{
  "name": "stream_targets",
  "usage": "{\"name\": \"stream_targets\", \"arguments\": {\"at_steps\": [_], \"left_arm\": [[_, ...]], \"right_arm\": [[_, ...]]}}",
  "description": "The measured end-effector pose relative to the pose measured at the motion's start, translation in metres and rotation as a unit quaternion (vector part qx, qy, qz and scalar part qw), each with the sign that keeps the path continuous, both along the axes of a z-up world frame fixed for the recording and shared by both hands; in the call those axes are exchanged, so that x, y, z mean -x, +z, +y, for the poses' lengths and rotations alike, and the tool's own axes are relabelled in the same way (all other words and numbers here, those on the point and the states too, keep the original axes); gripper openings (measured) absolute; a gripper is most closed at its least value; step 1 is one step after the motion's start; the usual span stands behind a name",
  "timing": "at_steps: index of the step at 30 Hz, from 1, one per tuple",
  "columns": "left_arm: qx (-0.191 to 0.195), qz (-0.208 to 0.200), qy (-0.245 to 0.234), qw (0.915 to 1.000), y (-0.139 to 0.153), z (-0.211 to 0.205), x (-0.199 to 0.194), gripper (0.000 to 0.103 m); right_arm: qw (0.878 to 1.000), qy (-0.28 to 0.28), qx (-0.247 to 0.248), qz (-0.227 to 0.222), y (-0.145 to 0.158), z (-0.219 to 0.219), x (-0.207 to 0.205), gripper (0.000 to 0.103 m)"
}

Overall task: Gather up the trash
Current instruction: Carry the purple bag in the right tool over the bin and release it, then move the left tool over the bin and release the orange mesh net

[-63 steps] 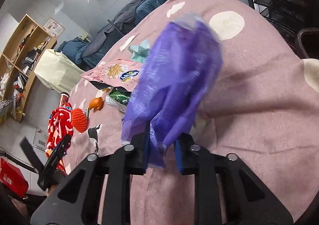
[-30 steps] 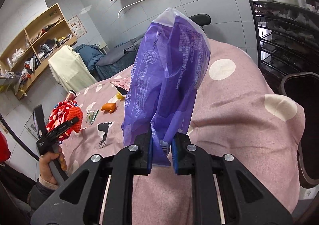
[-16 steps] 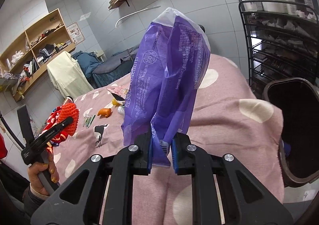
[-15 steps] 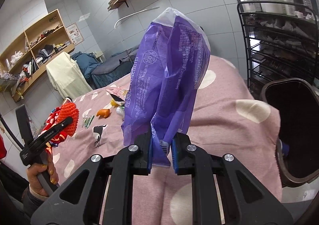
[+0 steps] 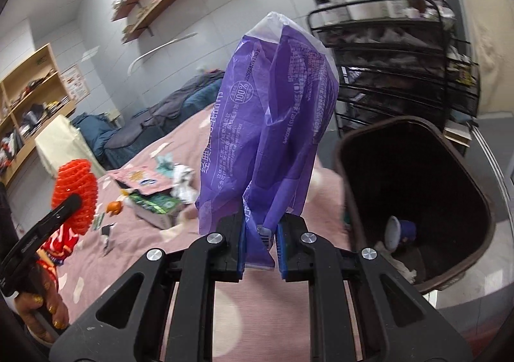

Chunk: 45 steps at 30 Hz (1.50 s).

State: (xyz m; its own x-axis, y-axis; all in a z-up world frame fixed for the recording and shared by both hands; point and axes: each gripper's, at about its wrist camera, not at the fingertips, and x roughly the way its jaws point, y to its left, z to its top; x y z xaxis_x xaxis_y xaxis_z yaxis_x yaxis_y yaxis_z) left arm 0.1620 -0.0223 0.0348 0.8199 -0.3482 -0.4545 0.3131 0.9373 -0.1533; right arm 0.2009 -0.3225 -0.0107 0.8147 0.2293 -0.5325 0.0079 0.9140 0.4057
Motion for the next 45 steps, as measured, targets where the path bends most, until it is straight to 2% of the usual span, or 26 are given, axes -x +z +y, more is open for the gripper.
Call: {"name": "stream_targets", "arguments": {"at_steps": [11, 17, 26, 28, 29, 30, 32, 41, 45], "left_arm": [[-0.012, 0.008, -0.093, 0.9955, -0.008, -0.069, -0.015, 0.025], [-0.018, 0.016, -0.128, 0.9915, -0.012, -0.101, -0.019, 0.025], [-0.021, 0.036, -0.162, 0.9859, -0.021, -0.133, -0.024, 0.025], [-0.021, 0.039, -0.165, 0.9853, -0.021, -0.135, -0.025, 0.025], [-0.021, 0.041, -0.166, 0.9850, -0.021, -0.136, -0.026, 0.025], [-0.020, 0.044, -0.168, 0.9846, -0.022, -0.140, -0.028, 0.025], [-0.019, 0.047, -0.172, 0.9838, -0.021, -0.142, -0.030, 0.025], [-0.018, 0.067, -0.198, 0.9778, -0.023, -0.164, -0.041, 0.025], [-0.023, 0.079, -0.218, 0.9724, -0.027, -0.181, -0.047, 0.025]], "right_arm": [[0.996, -0.069, 0.007, 0.062, -0.043, -0.064, -0.009, 0.016], [0.989, -0.060, 0.037, 0.131, -0.071, -0.072, -0.031, 0.016], [0.983, -0.064, 0.058, 0.159, -0.081, -0.079, -0.042, 0.016], [0.984, -0.065, 0.053, 0.156, -0.081, -0.080, -0.042, 0.021], [0.984, -0.069, 0.051, 0.156, -0.081, -0.082, -0.042, 0.032], [0.984, -0.072, 0.046, 0.157, -0.082, -0.083, -0.041, 0.053], [0.984, -0.086, 0.036, 0.152, -0.083, -0.088, -0.037, 0.076], [0.988, -0.103, 0.039, 0.111, -0.069, -0.090, -0.015, 0.076], [0.989, -0.108, 0.045, 0.092, -0.059, -0.088, 0.000, 0.081]]}}
